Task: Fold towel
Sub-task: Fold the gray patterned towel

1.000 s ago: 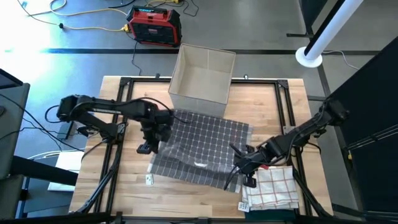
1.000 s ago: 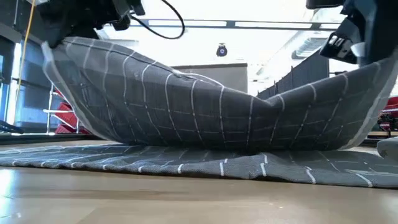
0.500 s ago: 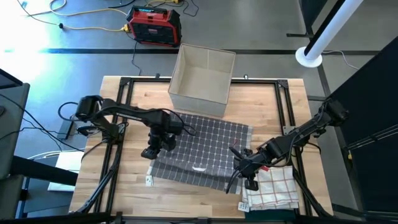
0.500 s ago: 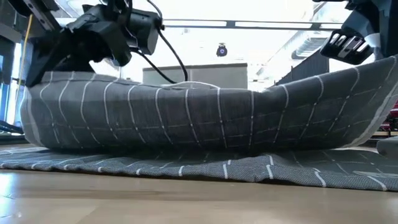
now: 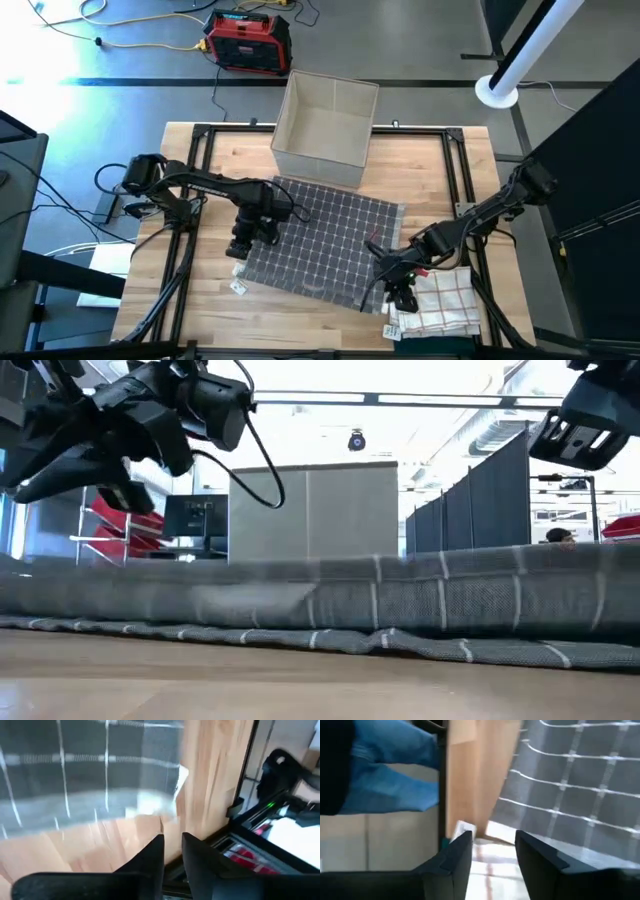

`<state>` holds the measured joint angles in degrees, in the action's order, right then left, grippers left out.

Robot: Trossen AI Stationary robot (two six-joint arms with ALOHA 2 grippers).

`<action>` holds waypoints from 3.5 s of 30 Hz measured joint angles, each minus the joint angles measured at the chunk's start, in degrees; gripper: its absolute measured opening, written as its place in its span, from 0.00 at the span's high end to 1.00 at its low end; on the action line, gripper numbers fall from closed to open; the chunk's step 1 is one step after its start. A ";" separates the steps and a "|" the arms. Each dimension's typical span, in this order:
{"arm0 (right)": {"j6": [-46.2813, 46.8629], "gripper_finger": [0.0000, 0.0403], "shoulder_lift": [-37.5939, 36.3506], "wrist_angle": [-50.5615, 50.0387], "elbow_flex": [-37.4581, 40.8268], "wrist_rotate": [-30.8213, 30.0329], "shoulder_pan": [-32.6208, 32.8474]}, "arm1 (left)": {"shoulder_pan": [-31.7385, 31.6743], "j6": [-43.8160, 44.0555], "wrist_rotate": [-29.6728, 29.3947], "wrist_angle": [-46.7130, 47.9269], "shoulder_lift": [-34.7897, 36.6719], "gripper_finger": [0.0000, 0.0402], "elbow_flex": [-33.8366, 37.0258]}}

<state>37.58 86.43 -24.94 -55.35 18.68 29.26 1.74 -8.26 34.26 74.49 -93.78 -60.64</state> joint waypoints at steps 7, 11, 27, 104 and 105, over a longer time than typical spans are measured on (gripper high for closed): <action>0.81 0.67 0.33 -4.61 -0.02 1.45 -1.07 | -0.24 1.20 -5.66 3.58 0.00 0.82 0.00; 5.31 0.72 0.02 -12.53 -0.02 -2.63 -3.47 | -0.26 3.01 -16.85 -3.75 0.00 0.82 0.00; 6.16 1.00 -1.01 -13.02 -0.03 -25.26 -16.55 | -5.50 1.59 -18.82 -50.56 0.16 0.99 4.28; -46.60 0.89 -7.19 -5.75 10.15 -13.60 -47.41 | 3.15 39.57 -23.62 -49.85 29.81 1.00 26.34; -46.74 0.85 -6.80 -3.63 11.00 -13.47 -48.09 | 3.15 39.58 -23.89 -49.87 29.81 1.00 26.35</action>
<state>-9.17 79.63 -28.56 -44.35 5.21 -18.83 4.89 31.32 10.37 24.62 -63.96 -34.29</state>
